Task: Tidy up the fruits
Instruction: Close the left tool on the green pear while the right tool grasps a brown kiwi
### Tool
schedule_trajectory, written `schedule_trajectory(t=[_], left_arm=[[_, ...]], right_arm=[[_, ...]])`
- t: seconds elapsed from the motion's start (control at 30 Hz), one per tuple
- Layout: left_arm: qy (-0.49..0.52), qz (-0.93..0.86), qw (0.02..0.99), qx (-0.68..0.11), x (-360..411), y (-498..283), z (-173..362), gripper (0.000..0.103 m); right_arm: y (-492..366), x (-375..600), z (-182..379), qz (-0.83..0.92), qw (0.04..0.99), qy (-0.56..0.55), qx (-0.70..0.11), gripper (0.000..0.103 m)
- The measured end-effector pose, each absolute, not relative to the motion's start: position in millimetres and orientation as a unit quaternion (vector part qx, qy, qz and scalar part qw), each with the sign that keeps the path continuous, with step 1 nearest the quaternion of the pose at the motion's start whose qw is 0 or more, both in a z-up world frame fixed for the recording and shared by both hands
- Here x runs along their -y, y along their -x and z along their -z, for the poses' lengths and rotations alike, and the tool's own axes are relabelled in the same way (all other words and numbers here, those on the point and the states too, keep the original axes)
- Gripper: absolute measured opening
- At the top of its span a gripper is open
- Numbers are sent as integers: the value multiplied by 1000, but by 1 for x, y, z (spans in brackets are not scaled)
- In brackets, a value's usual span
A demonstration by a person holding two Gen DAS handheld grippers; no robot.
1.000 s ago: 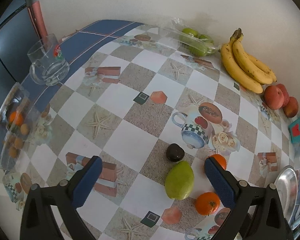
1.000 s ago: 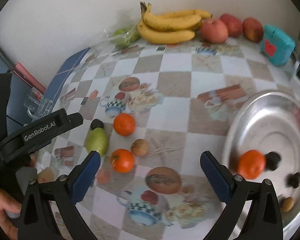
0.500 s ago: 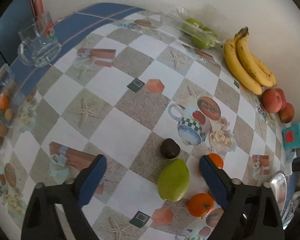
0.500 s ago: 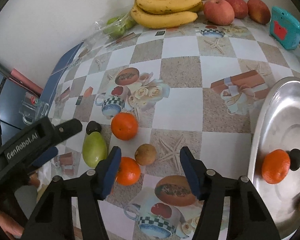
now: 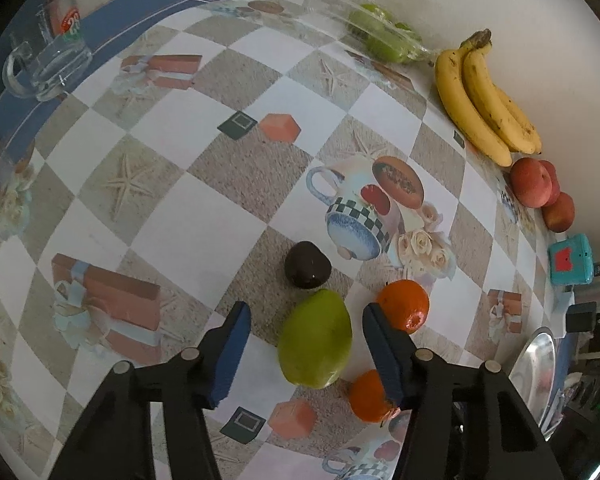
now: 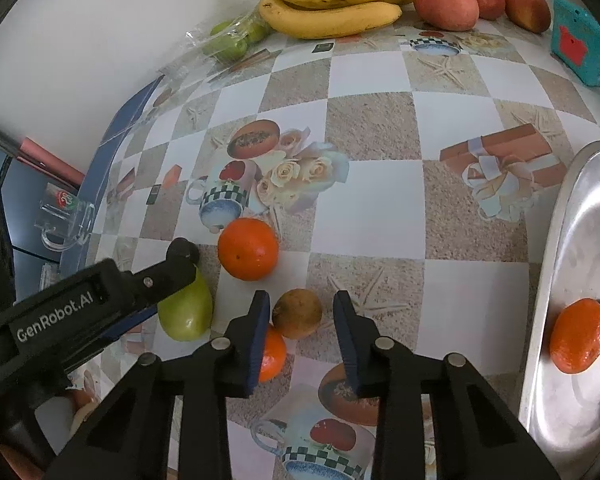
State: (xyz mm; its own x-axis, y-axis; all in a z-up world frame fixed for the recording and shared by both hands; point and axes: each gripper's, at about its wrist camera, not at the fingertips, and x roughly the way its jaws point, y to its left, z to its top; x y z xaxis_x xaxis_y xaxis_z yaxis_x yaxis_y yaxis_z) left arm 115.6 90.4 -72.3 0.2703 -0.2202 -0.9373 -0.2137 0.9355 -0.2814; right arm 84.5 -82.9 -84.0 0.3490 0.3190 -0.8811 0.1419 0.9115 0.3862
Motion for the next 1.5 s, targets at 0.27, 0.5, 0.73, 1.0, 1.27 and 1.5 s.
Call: schedule_trajectory(t=[0.27, 0.5, 0.73, 1.0, 1.27, 1.5], left_arm=[[178, 10, 774, -607, -88, -116, 74, 43], [172, 15, 777, -605, -86, -116, 73, 40], [169, 16, 778, -605, -85, -115, 72, 40], [163, 14, 781, -603, -82, -115, 72, 41], [180, 26, 766, -617, -79, -114, 83, 48], [189, 30, 763, -618, -80, -112, 84, 45]], right_arm=[[-83, 81, 83, -61, 798, -198, -566, 27], [-83, 82, 81, -62, 798, -200, -565, 27], [-81, 84, 78, -62, 798, -205, -563, 27], [-80, 86, 74, -59, 798, -207, -562, 27], [-78, 87, 71, -60, 800, -209, -560, 27], [-78, 88, 72, -57, 797, -214, -561, 27]])
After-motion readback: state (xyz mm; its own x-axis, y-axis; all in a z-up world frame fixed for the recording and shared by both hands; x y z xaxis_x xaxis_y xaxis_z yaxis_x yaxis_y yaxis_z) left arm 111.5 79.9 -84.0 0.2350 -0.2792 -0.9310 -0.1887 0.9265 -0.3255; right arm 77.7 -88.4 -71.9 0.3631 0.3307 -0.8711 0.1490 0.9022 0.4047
